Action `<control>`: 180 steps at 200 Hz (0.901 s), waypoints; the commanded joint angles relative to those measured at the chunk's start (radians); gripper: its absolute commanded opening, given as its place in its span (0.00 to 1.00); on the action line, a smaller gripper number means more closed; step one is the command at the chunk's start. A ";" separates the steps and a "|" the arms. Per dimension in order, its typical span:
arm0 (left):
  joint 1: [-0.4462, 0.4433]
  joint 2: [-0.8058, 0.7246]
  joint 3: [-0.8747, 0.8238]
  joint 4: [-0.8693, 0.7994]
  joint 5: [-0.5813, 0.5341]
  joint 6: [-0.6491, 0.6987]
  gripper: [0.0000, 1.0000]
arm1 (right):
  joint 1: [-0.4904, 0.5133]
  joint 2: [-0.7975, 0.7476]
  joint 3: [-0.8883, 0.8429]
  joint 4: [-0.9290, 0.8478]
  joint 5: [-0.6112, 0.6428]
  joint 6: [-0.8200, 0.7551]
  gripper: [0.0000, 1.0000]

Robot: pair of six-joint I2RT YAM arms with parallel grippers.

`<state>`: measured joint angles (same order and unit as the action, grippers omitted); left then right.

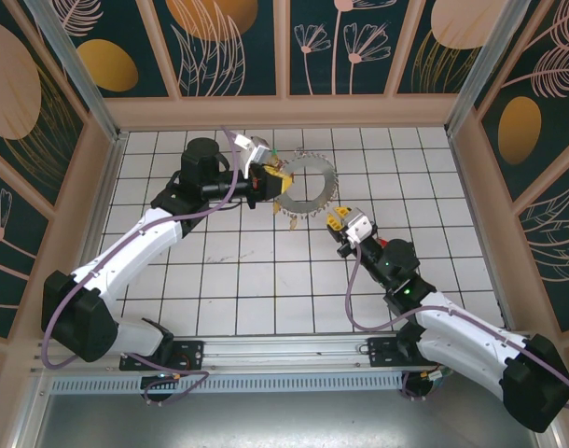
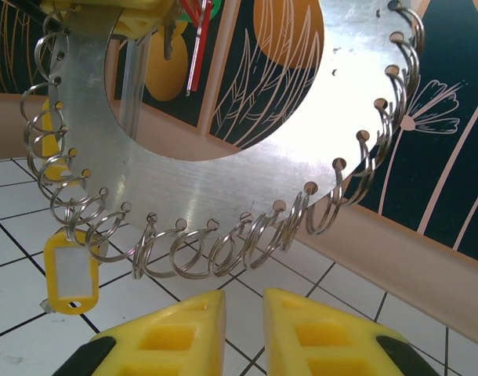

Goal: Put the keys on the keyring

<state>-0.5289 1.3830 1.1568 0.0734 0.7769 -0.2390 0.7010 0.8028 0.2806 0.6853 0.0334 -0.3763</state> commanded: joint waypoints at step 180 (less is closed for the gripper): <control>0.003 -0.004 0.047 0.009 0.011 0.012 0.05 | -0.007 0.116 0.038 0.202 -0.007 -0.019 0.17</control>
<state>-0.5289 1.3830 1.1599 0.0475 0.7769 -0.2283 0.7010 0.9077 0.2886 0.8295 0.0326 -0.3874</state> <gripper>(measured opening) 0.108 0.169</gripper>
